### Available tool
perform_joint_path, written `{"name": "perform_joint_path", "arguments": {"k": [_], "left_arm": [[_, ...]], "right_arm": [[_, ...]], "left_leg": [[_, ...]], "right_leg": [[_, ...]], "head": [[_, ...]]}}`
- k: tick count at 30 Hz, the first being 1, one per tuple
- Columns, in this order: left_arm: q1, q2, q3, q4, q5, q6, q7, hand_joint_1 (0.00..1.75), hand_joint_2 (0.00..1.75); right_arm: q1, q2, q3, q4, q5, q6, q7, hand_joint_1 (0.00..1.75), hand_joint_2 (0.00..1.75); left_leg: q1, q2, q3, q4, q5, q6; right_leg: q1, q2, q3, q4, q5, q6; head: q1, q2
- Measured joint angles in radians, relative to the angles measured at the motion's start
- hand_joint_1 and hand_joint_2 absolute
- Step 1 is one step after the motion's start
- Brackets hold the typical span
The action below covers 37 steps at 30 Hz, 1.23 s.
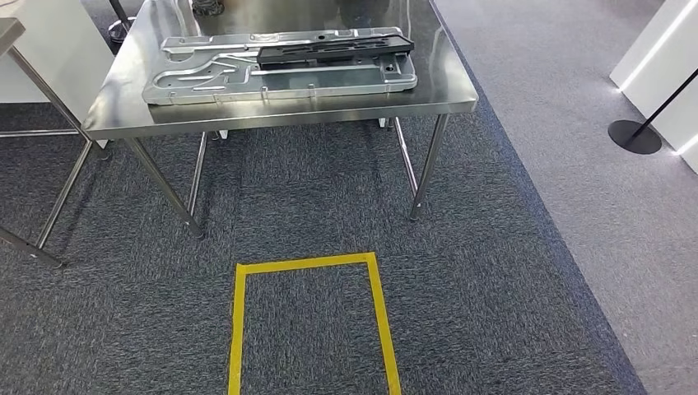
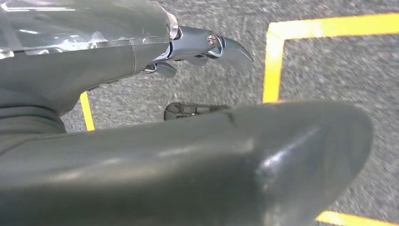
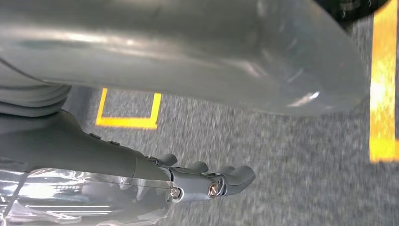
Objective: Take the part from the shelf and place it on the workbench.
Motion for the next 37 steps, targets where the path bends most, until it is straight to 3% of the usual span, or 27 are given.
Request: {"name": "perform_joint_path", "arguments": {"k": [2,3,5,6,7,10,11,12,13,15,17,21,23,25,27,31,37], "left_arm": [[-0.002,0.003,0.0,0.0,0.003,0.007,0.008,0.0,0.0],[-0.003,0.004,0.0,0.0,0.005,0.01,0.013,0.0,0.0],[-0.003,0.006,0.0,0.0,0.008,0.017,0.025,0.0,0.0],[-0.002,0.006,0.0,0.0,0.009,0.02,0.031,0.0,0.0],[-0.002,0.007,0.0,0.0,0.009,0.022,0.035,0.0,0.0],[-0.001,0.007,-0.001,0.0,0.009,0.026,0.043,0.0,0.0],[-0.001,0.008,-0.002,0.0,0.009,0.027,0.045,0.0,0.0],[0.0,0.008,-0.002,0.0,0.009,0.027,0.045,0.0,0.0],[0.0,0.008,-0.002,0.0,0.009,0.028,0.045,0.0,0.0],[-0.001,0.008,-0.004,0.0,0.009,0.029,0.045,0.0,0.0],[-0.003,0.006,-0.007,0.0,0.009,0.028,0.044,0.0,0.0],[-0.005,0.004,-0.011,0.0,0.011,0.028,0.044,0.0,0.0],[-0.006,0.004,-0.013,0.0,0.014,0.032,0.047,0.0,0.87],[-0.007,0.004,-0.016,0.0,0.019,0.037,0.05,0.0,1.75],[-0.007,0.004,-0.017,0.0,0.023,0.041,0.051,0.0,1.75],[-0.006,0.004,-0.018,0.0,0.034,0.047,0.047,0.0,1.75],[0.001,0.004,0.001,0.0,0.032,0.043,0.045,0.0,1.75]], "right_arm": [[-0.001,0.001,-0.006,0.001,-0.022,0.033,-0.007,0.0,0.0],[-0.002,0.001,-0.01,0.001,-0.031,0.049,-0.009,0.0,0.0],[-0.004,0.001,-0.019,0.001,-0.049,0.075,-0.012,0.0,0.0],[-0.004,0.001,-0.024,0.001,-0.058,0.083,-0.013,0.0,0.0],[-0.004,0.001,-0.03,0.001,-0.067,0.089,-0.013,0.0,0.0],[-0.003,0.001,-0.051,0.003,-0.096,0.097,-0.007,0.0,0.0],[-0.002,0.001,-0.058,0.003,-0.104,0.096,-0.004,0.0,0.0],[-0.002,0.001,-0.066,0.004,-0.111,0.091,0.0,0.0,0.0],[-0.002,0.001,-0.073,0.004,-0.116,0.084,0.005,0.0,0.0],[-0.003,0.001,-0.086,0.004,-0.121,0.067,0.02,0.0,0.87],[-0.004,0.001,-0.093,0.004,-0.119,0.054,0.034,0.0,1.75],[-0.003,0.0,-0.101,0.004,-0.118,0.04,0.052,0.0,1.75],[-0.003,0.0,-0.103,0.004,-0.116,0.031,0.059,0.0,1.75],[-0.003,0.0,-0.103,0.004,-0.114,0.022,0.066,0.0,0.87],[-0.003,0.0,-0.103,0.004,-0.111,0.018,0.068,0.0,0.0],[-0.003,0.0,-0.104,0.004,-0.109,0.017,0.066,0.0,1.75],[0.002,-0.002,-0.077,0.003,-0.125,0.013,0.054,0.0,1.75]], "left_leg": [[-0.003,-0.001,0.079,-0.124,-0.028,0.011],[-0.006,-0.001,0.093,-0.155,-0.043,0.017],[-0.003,0.0,0.091,-0.169,-0.043,0.031],[-0.001,0.001,0.088,-0.17,-0.038,0.038],[0.0,0.002,0.085,-0.171,-0.032,0.045],[-0.003,0.005,0.068,-0.169,-0.019,0.054],[-0.003,0.005,0.063,-0.168,-0.016,0.053],[-0.004,0.005,0.06,-0.166,-0.014,0.053],[-0.004,0.004,0.057,-0.164,-0.012,0.052],[-0.006,0.004,0.055,-0.158,-0.011,0.048],[-0.008,0.004,0.05,-0.154,-0.009,0.039],[-0.008,0.004,0.043,-0.155,-0.005,0.021],[-0.008,0.002,0.043,-0.158,-0.007,0.023],[-0.008,0.001,0.044,-0.162,-0.004,0.024],[-0.006,0.001,0.044,-0.163,0.0,0.019],[-0.004,0.001,0.042,-0.164,0.005,0.014],[-0.004,0.001,0.041,-0.163,0.006,0.012]], "right_leg": [[0.003,0.0,-0.015,0.012,0.009,0.01],[0.004,-0.001,-0.019,0.015,0.013,0.016],[0.003,0.0,-0.024,0.021,0.017,0.029],[0.002,0.001,-0.03,0.037,0.003,0.035],[0.0,0.003,-0.044,0.073,-0.024,0.04],[-0.007,0.006,-0.116,0.263,-0.131,0.053],[-0.008,0.007,-0.126,0.3,-0.143,0.055],[-0.009,0.007,-0.116,0.298,-0.136,0.055],[-0.01,0.007,-0.085,0.255,-0.112,0.053],[-0.007,0.007,0.002,0.112,-0.057,0.042],[-0.002,0.006,0.048,0.023,-0.038,0.03],[-0.001,0.006,0.046,0.001,-0.033,0.015],[-0.001,0.007,0.047,-0.002,-0.032,0.013],[0.002,0.008,0.046,0.002,-0.033,0.011],[0.004,0.008,0.045,0.004,-0.032,0.007],[0.006,0.008,0.042,0.006,-0.03,0.005],[0.006,0.008,0.042,0.007,-0.03,0.004]], "head": [[0.0,0.0],[0.0,0.0],[0.0,0.0],[0.0,0.0],[0.0,0.0],[0.0,0.0],[0.0,0.0],[0.0,0.0],[0.0,0.0],[0.0,0.0],[0.0,0.0],[0.0,0.0],[0.0,0.0],[0.0,0.0],[0.0,0.0],[0.0,0.0],[0.0,0.0]]}}
